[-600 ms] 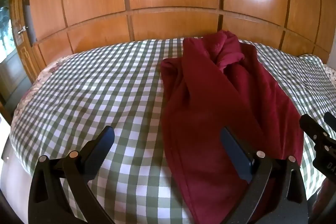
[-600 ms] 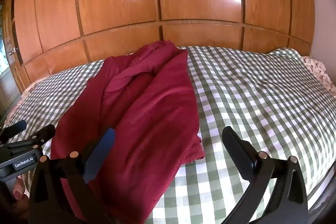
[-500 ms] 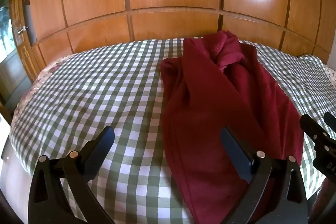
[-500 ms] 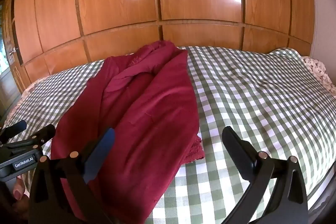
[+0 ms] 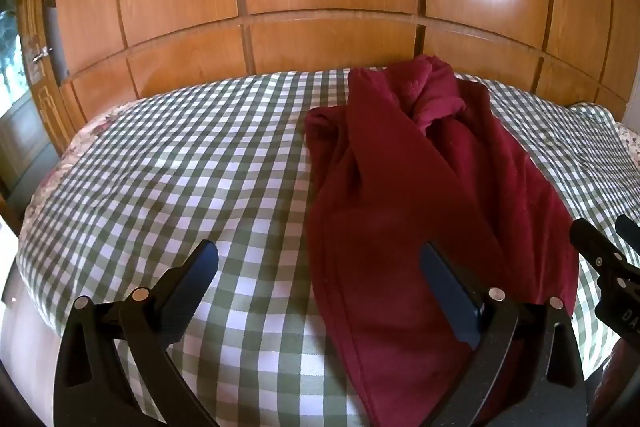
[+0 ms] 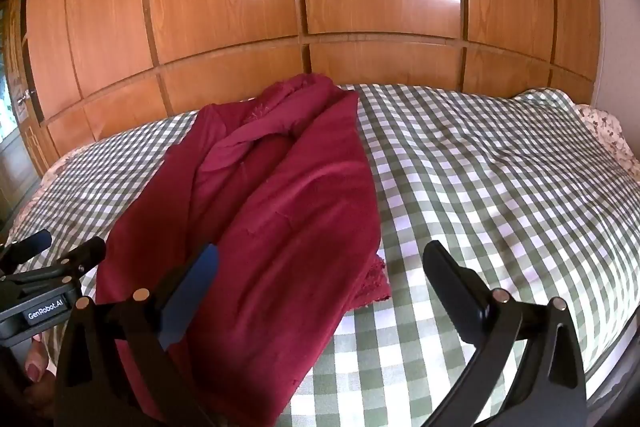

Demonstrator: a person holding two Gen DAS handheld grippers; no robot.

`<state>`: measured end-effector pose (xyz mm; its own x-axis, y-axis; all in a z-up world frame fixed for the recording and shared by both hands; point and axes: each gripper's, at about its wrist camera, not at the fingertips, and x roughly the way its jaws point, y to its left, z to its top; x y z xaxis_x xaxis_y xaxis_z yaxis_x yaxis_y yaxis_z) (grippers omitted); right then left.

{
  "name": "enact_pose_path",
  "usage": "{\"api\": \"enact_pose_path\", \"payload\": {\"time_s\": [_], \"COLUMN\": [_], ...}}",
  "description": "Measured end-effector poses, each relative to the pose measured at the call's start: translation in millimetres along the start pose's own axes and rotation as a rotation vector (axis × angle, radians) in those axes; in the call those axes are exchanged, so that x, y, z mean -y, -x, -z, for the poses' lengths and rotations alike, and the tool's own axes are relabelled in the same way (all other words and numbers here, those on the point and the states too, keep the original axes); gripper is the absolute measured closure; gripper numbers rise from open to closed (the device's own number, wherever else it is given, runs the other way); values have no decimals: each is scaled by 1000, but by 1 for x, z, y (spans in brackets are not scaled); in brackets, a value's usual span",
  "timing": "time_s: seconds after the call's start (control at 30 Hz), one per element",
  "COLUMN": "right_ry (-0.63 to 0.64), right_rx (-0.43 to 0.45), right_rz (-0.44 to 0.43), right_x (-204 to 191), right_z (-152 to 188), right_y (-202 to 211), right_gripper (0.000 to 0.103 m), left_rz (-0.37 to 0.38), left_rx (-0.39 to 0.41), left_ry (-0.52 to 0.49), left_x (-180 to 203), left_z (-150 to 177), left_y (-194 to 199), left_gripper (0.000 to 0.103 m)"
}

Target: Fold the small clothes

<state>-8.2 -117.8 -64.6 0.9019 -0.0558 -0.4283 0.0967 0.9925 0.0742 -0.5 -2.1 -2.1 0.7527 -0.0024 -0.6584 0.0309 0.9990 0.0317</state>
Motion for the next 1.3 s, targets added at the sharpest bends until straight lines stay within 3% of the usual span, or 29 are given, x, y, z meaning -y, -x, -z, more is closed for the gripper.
{"api": "enact_pose_path", "payload": {"time_s": [1.3], "right_ry": [-13], "right_rx": [-10], "right_rz": [11], "right_x": [4], "right_z": [3], "right_y": [-3], "right_gripper": [2], "left_rz": [10], "left_rx": [-11], "left_ry": [-1], "left_x": [2], "left_z": [3], "left_y": [-6], "left_gripper": [4]}}
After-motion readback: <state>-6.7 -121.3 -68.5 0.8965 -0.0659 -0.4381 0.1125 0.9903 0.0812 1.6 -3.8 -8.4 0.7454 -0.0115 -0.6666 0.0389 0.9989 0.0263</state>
